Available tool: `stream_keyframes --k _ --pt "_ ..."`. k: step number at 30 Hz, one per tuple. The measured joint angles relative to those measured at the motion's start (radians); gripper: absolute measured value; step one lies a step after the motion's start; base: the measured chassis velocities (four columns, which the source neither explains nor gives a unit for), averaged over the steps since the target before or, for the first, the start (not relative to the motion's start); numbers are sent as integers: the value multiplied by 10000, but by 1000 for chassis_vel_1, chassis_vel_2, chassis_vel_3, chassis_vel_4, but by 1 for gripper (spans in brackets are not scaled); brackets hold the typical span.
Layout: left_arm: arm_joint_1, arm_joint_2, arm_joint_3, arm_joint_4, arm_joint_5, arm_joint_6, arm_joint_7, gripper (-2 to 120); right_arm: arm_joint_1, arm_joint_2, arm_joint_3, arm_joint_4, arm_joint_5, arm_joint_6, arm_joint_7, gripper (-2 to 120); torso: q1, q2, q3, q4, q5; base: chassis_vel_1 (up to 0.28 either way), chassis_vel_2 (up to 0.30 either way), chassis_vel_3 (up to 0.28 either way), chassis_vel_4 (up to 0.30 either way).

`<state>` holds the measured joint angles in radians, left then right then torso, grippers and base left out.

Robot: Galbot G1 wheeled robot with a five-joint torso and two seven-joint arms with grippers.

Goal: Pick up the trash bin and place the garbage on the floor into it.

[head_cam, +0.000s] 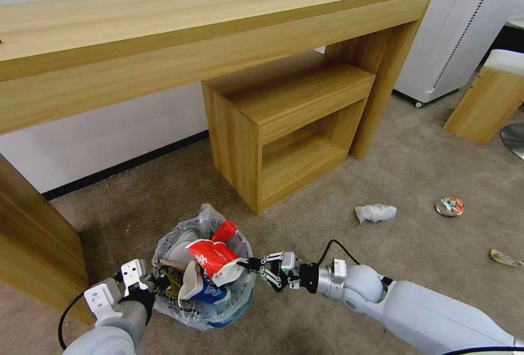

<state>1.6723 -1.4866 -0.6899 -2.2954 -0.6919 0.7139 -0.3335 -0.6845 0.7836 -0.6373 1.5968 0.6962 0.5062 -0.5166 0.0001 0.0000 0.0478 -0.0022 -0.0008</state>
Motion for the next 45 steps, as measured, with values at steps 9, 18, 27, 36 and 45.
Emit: stream_keyframes --k 9,18,27,36,45 --pt "-98 22 -11 268 -29 -2 4 0 -351 -47 477 287 25 -13 117 50 0 0 0 0 0 0 0 0 0" --pt "-213 47 -63 536 -43 -20 12 0 -1052 128 2143 1019 285 -69 827 84 0 0 -1 -1 -1 0 0 0 0" --pt "-246 29 -126 593 -44 -40 24 0 -1533 256 3116 1283 464 -114 1103 100 0 0 0 0 0 0 0 0 0" --pt "-253 87 -168 552 -70 -64 49 0 -2836 552 5254 1343 378 -480 2881 100 0 0 -1 0 0 0 0 0 0" --pt "-221 269 -136 490 -161 -73 96 0 -4092 651 7281 1062 -592 -1319 5211 100 0 -1 -1 -1 1 0 0 0 0"
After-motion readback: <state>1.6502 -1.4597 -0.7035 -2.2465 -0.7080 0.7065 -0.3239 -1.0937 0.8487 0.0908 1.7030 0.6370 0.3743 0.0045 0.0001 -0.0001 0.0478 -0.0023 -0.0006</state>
